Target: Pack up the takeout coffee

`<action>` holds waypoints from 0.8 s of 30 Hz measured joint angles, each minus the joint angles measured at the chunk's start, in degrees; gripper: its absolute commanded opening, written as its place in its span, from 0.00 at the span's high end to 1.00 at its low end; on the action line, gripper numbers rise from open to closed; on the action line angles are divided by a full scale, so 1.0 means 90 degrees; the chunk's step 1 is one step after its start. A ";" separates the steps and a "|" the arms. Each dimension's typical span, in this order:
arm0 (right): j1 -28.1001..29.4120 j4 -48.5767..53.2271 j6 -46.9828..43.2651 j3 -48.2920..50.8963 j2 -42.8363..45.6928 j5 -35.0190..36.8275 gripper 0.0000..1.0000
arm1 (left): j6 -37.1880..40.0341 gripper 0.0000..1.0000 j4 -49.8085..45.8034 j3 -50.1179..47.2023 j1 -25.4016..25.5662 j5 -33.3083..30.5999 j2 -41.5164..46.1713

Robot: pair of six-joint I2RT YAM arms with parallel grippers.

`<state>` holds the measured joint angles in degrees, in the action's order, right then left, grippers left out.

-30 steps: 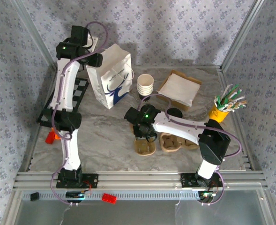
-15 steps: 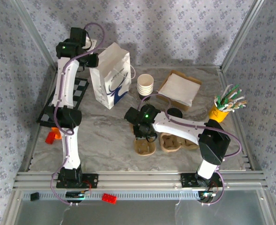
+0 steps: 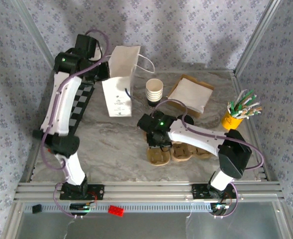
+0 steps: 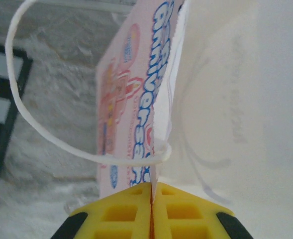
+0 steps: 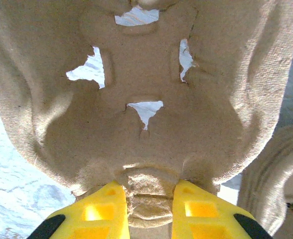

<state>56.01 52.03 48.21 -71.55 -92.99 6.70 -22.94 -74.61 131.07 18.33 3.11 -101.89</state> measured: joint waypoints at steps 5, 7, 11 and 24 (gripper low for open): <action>-0.0073 -0.0148 0.0019 0.0391 0.0262 0.0002 0.79 | -0.1336 0.92 0.1008 -0.2365 0.0223 -0.0148 0.1664; -0.0085 -0.0209 0.0027 0.0568 0.0376 0.0000 0.79 | -0.1824 0.91 0.1265 -0.3050 0.0393 -0.0311 0.2161; -0.0092 -0.0398 0.0034 0.0821 0.0498 -0.0005 0.79 | -0.2654 0.91 0.1520 -0.4053 0.0933 -0.0726 0.2878; -0.0019 -0.0874 0.0046 0.0850 0.0454 0.0070 0.79 | -0.4386 0.90 0.0867 -0.5005 0.2460 -0.2433 0.3985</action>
<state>55.83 44.16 48.62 -63.90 -88.90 7.33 -62.41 -66.81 86.02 40.47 -18.79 -66.02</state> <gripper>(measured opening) 0.209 0.090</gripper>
